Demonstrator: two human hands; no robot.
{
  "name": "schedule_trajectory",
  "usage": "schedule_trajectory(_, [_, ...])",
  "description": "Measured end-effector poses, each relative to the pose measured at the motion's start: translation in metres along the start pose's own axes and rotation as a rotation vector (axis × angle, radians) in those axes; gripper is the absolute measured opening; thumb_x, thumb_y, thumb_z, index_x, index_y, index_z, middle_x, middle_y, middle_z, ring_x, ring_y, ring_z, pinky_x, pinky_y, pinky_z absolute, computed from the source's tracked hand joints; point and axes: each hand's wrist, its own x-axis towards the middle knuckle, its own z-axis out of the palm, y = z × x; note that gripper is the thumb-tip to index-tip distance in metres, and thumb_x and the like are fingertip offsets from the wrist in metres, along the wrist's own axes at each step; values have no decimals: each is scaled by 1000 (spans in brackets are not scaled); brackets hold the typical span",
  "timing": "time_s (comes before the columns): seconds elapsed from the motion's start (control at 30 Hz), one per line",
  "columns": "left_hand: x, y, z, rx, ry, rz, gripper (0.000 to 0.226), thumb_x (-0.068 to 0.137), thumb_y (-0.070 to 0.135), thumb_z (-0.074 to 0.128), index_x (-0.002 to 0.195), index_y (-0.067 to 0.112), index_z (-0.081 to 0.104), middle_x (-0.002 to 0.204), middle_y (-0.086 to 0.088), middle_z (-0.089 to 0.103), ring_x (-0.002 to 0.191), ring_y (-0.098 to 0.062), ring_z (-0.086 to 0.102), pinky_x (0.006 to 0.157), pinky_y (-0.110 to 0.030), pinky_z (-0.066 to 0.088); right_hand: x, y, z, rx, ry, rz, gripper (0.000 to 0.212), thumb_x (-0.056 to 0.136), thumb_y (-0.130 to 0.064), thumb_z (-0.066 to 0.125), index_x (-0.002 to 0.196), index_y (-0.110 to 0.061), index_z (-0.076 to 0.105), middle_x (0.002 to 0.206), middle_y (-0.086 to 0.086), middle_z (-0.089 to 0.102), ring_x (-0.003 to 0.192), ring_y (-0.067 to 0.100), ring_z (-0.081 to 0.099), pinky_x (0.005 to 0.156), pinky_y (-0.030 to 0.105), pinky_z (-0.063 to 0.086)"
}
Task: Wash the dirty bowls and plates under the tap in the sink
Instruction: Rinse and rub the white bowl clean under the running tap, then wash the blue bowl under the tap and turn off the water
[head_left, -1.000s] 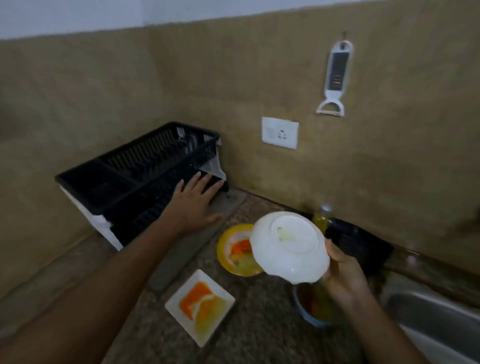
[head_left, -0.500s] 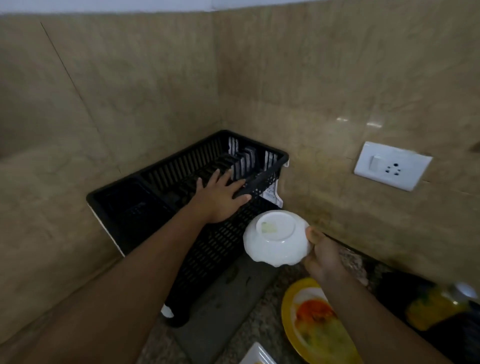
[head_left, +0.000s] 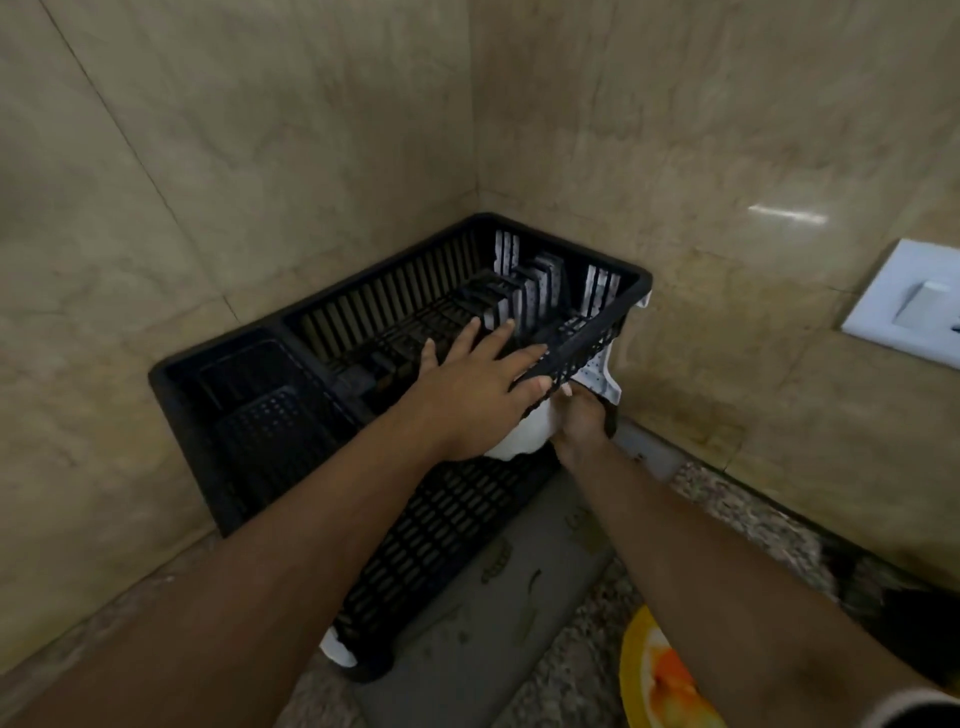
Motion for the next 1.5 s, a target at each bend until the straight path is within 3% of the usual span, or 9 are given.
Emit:
schedule_trajectory(0.13, [-1,2,0,-7,-6,-4,53,100,60,17,152,48,14,165,13,-9,150,-18,-19,117,-61,-11,21,2,5,-190,-25,58,45,88,-36,69,125,-10,64,120,11,68,106,31,65,98,48,52])
schedule_trajectory(0.2, [-1,2,-1,-11,-5,-9,53,100,61,18,152,48,14,165,13,-8,150,-18,-18,117,-62,-11,44,13,2,-426,-74,59,118,49,-76,82,143,-14,46,136,9,58,115,28,59,101,46,50])
schedule_trajectory(0.27, [0,1,0,-19,5,-8,53,100,61,19,152,49,15,165,13,-6,150,-18,-17,117,-62,-11,23,-2,10,-781,-130,56,151,32,-80,83,155,-18,19,155,11,34,135,32,42,111,48,39])
schedule_trajectory(0.37, [-1,1,1,-12,29,-3,54,100,61,21,152,48,14,165,13,-4,151,-18,-15,117,-62,-10,12,-1,13,-1194,-183,-29,127,63,-56,83,155,-8,10,158,20,16,143,42,23,116,53,26])
schedule_trajectory(0.47, [-2,1,1,-1,48,4,55,99,62,22,152,48,14,165,11,-4,151,-17,-15,117,-61,-11,15,10,15,-1497,-240,-82,138,51,-86,63,156,-13,12,158,15,28,141,36,31,113,49,29])
schedule_trajectory(0.67, [-1,1,2,41,60,-21,56,98,64,23,151,49,13,165,8,-11,151,-19,-17,117,-59,-11,-10,4,11,-1600,-191,-174,112,78,-82,47,157,-15,4,162,14,15,147,33,22,116,52,18])
schedule_trajectory(1.2, [-21,25,-2,326,305,29,55,100,54,30,148,29,38,160,-9,28,151,-30,12,118,-61,9,-183,-91,-126,-1293,-108,-465,37,100,-46,47,119,-17,59,97,8,70,88,28,66,71,35,51])
schedule_trajectory(1.37, [-74,101,41,147,505,209,44,94,41,40,124,19,63,132,-11,58,133,-34,44,110,-56,33,-259,-110,-194,-1226,38,-432,28,97,-46,53,111,-24,65,108,2,71,103,24,64,84,37,51])
schedule_trajectory(1.5, [-113,168,96,-19,323,294,39,95,39,43,119,17,64,124,-6,59,122,-28,50,99,-43,42,-321,-108,-254,-1176,95,-369,25,97,-47,51,102,-29,66,100,-6,72,96,16,66,80,37,52])
